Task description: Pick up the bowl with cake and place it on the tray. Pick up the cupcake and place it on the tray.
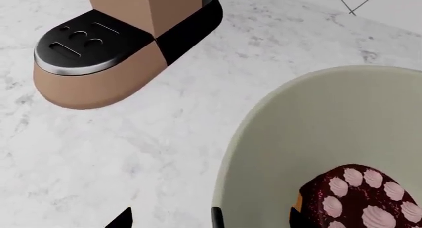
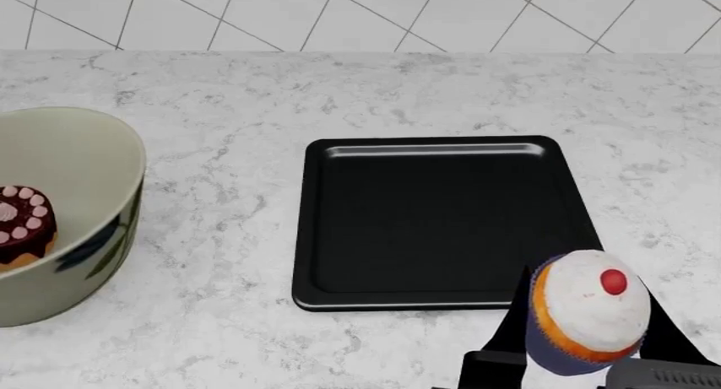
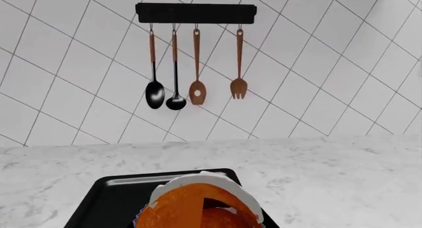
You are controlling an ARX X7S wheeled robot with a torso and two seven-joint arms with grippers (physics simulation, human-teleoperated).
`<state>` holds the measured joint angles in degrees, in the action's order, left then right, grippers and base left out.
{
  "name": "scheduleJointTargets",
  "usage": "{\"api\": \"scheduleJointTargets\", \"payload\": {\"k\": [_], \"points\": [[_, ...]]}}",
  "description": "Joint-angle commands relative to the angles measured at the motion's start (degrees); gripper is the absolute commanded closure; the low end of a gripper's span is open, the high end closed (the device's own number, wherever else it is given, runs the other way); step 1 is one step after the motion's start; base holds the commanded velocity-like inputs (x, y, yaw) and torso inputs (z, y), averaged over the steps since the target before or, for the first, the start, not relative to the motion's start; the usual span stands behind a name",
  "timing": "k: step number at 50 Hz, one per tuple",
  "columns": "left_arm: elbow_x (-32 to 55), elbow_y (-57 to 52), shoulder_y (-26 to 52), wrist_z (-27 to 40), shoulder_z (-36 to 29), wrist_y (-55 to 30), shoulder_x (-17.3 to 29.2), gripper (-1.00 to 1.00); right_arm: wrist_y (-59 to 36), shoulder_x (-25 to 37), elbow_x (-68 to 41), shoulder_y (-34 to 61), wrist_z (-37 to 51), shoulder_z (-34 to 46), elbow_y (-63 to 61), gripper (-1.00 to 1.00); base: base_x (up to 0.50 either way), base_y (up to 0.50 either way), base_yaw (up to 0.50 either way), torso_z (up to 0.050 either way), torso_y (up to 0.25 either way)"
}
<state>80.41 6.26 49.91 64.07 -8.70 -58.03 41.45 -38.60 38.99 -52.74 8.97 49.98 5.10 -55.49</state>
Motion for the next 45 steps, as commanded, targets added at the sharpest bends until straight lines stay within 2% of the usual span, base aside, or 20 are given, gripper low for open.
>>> {"api": "scheduleJointTargets", "payload": {"k": [1,2,3,25,33,39,45], "points": [[0.1,0.5,-1.1,-0.5,-0.6,0.2,-0.2,-1.0,-0.4,0.2,1.2,0.1,-0.4,0.2,-0.3,1.0,0.0,0.0,0.0,0.0,0.0],[0.2,0.5,-1.3,-0.5,-0.5,0.3,-0.1,-1.0,-0.3,0.2,1.2,0.0,-0.3,0.2,-0.3,1.0,0.01,0.0,0.0,0.0,0.0],[0.3,0.3,-1.3,-0.6,-0.4,0.3,-0.1,1.0,-0.4,0.3,1.0,0.0,-0.2,0.2,-0.4,1.0,0.0,0.0,0.0,0.0,0.0],[2.5,-1.2,-0.6,0.4,0.0,-0.5,-0.2,1.0,0.3,0.6,1.0,0.1,0.3,0.9,-0.2,1.0,0.0,0.0,0.0,0.0,0.0],[7.3,-4.1,9.2,2.8,0.1,-3.7,-1.9,1.0,1.1,0.5,2.4,0.8,-1.0,1.7,1.3,1.0,0.0,0.0,0.0,0.0,0.0],[-0.3,3.4,18.2,-4.0,-5.0,-2.1,-5.7,1.0,1.9,0.4,3.8,1.8,-2.4,2.3,2.8,1.0,0.0,0.0,0.0,0.0,0.0],[-6.8,10.8,22.6,-11.3,-9.4,1.6,-9.8,1.0,2.4,0.4,5.0,2.9,-3.6,2.9,4.4,1.0,0.0,0.0,0.0,0.0,0.0]]}}
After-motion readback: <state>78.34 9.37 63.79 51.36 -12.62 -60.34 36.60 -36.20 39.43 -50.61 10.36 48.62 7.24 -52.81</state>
